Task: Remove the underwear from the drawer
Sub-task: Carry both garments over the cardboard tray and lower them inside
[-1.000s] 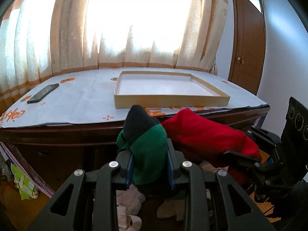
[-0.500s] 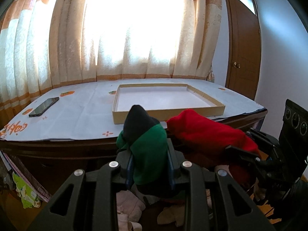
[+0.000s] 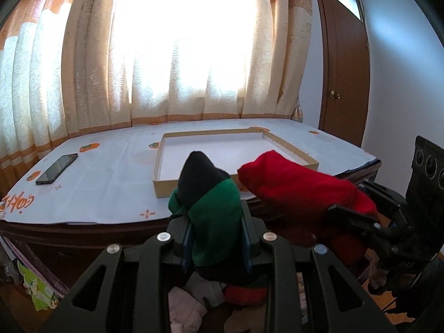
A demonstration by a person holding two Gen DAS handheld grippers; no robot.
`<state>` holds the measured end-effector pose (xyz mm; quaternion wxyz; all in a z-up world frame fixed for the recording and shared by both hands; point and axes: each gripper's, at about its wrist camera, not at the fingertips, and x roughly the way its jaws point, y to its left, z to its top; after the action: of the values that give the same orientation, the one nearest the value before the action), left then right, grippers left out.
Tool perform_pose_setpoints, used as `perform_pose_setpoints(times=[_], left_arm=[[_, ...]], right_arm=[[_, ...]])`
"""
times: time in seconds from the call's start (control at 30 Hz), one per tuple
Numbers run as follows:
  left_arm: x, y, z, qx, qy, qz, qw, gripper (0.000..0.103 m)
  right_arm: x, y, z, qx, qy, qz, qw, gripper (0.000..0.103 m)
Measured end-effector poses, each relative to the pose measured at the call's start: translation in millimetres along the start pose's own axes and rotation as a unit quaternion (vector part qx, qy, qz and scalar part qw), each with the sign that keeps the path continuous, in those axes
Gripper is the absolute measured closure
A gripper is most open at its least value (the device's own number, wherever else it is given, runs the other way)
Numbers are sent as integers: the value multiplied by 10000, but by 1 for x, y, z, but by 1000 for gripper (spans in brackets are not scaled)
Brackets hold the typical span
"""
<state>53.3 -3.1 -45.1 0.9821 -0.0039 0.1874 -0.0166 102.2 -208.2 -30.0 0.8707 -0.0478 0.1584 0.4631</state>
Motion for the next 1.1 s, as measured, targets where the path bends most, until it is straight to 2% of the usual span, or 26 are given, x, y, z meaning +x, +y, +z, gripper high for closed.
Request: perform_pose_setpoints(times=[0.5, 1.1], left_arm=[[11, -6, 25, 226, -15, 32, 9997, 76], [34, -14, 71, 534, -96, -143, 9984, 76]], right_arm=[[-1, -12, 21, -14, -32, -171, 9998, 56], [0, -37, 52, -111, -88, -471, 9988, 56]])
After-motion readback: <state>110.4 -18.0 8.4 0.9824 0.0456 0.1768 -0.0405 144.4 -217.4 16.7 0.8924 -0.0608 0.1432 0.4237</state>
